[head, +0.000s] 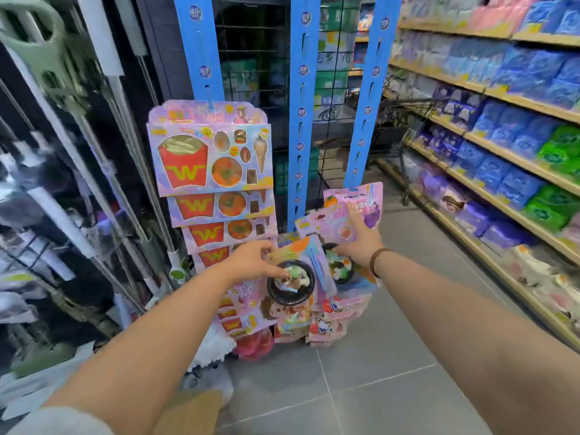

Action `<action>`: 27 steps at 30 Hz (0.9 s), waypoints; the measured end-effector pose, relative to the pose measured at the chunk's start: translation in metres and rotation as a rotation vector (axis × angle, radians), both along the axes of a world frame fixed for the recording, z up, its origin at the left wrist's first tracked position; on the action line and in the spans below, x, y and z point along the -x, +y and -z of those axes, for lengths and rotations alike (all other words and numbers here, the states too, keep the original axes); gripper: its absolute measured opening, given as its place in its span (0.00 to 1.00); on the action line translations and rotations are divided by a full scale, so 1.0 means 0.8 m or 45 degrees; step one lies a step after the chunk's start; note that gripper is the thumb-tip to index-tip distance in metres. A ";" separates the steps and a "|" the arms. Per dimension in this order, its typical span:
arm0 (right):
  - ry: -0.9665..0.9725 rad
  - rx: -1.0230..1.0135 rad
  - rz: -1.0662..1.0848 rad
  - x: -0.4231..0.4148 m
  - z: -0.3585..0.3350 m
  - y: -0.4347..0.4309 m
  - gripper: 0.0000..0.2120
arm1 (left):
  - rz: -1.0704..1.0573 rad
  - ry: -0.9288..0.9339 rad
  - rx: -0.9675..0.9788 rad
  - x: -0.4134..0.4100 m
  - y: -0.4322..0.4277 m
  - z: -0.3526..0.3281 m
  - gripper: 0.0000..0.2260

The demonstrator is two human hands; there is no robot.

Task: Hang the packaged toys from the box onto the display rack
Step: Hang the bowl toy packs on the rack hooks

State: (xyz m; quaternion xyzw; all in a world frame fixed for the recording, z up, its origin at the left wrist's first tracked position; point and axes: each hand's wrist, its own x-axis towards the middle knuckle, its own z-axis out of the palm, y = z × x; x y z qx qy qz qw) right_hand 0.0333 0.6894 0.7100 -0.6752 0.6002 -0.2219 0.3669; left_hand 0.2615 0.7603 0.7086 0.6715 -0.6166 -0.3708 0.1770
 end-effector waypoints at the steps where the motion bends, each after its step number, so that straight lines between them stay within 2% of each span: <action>1: -0.001 -0.025 -0.017 -0.004 0.003 -0.010 0.45 | 0.003 -0.002 -0.005 -0.003 -0.009 0.003 0.14; 3: -0.018 -0.054 -0.055 -0.015 0.012 -0.035 0.45 | 0.009 -0.013 -0.028 -0.007 -0.027 0.011 0.16; 8: -0.190 -0.144 -0.077 -0.038 0.040 -0.079 0.45 | -0.038 -0.034 -0.044 -0.010 -0.055 0.022 0.14; 11: -0.248 -0.182 -0.131 -0.050 0.055 -0.101 0.45 | -0.074 -0.011 -0.063 -0.008 -0.063 0.026 0.10; 16: -0.399 -0.261 -0.249 -0.056 0.075 -0.129 0.44 | -0.125 0.002 -0.073 -0.004 -0.067 0.035 0.11; 22: -0.618 -0.402 -0.198 -0.043 0.104 -0.151 0.43 | -0.203 -0.011 -0.110 -0.003 -0.072 0.050 0.13; 24: -0.655 -0.448 -0.216 -0.042 0.110 -0.154 0.44 | -0.228 -0.028 -0.119 -0.003 -0.076 0.055 0.18; 27: -0.702 -0.455 -0.236 -0.042 0.136 -0.164 0.48 | -0.236 -0.032 -0.130 0.002 -0.079 0.055 0.16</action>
